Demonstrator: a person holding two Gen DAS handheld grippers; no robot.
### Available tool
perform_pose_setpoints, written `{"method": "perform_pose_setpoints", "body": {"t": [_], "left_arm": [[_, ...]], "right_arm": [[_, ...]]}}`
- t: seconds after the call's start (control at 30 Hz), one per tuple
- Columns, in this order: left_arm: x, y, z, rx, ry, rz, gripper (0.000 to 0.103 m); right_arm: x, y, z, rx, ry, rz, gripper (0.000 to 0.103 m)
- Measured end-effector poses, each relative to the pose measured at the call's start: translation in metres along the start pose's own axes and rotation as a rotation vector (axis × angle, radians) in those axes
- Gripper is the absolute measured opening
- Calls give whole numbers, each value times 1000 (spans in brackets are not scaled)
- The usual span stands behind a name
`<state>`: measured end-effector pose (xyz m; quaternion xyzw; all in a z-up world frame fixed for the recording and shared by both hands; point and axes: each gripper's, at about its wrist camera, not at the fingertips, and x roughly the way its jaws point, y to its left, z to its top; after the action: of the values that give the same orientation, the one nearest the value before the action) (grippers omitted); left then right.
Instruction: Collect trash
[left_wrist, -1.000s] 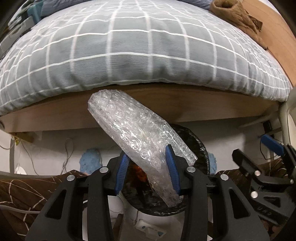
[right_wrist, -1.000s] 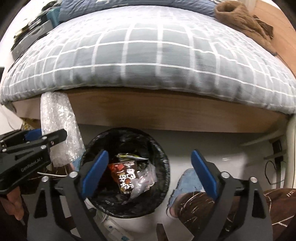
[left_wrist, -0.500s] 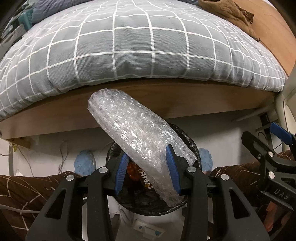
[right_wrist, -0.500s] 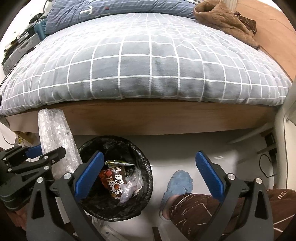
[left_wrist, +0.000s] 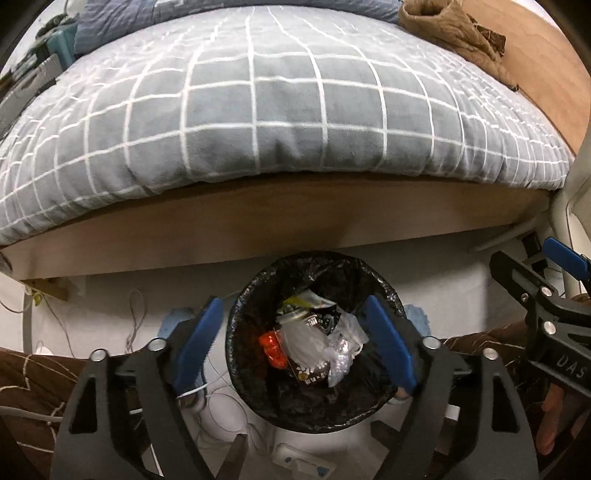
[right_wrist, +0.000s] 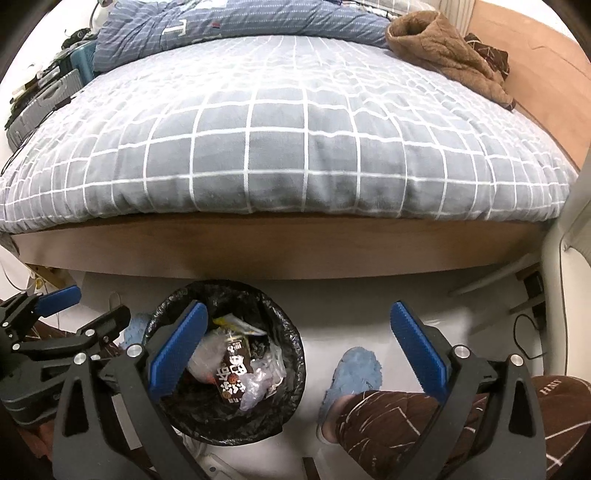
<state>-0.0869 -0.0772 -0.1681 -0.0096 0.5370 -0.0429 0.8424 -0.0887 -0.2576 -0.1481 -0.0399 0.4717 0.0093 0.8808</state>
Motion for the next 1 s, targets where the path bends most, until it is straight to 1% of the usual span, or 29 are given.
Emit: {"method": "perform_pose_setpoints", "body": {"t": [0.03, 0.1, 0.17, 0.27, 0.37, 0.4, 0.53, 0.63, 0.7, 0.8, 1.0], "left_arm": [[-2, 3, 2, -3, -7, 2, 87], [-13, 8, 7, -12, -38, 8, 95], [-26, 13, 16, -16, -71, 20, 97], [-54, 17, 23, -27, -128, 23, 97], [-82, 24, 29, -52, -168, 7, 97], [-92, 25, 30, -56, -179, 15, 97], [-129, 25, 31, -67, -234, 16, 97], [-155, 23, 26, -55, -278, 15, 97], [-170, 20, 22, -44, -288, 23, 97], [-185, 21, 14, -48, -291, 11, 97], [-201, 21, 2, -28, -299, 11, 97]], "right_arm": [[-4, 1, 1, 0, -8, 2, 95], [-13, 2, 6, -3, -29, 0, 95], [-28, 3, 13, 1, -61, 2, 95], [-52, 5, 22, 6, -105, 2, 95], [-78, 7, 30, 9, -150, 3, 95], [-88, 7, 32, 6, -166, 6, 95], [-123, 9, 33, 6, -212, 15, 95], [-142, 9, 31, 0, -231, 10, 95], [-153, 10, 28, -1, -237, 6, 95], [-166, 11, 24, 4, -249, 9, 95], [-181, 8, 17, 23, -263, 15, 95]]}}
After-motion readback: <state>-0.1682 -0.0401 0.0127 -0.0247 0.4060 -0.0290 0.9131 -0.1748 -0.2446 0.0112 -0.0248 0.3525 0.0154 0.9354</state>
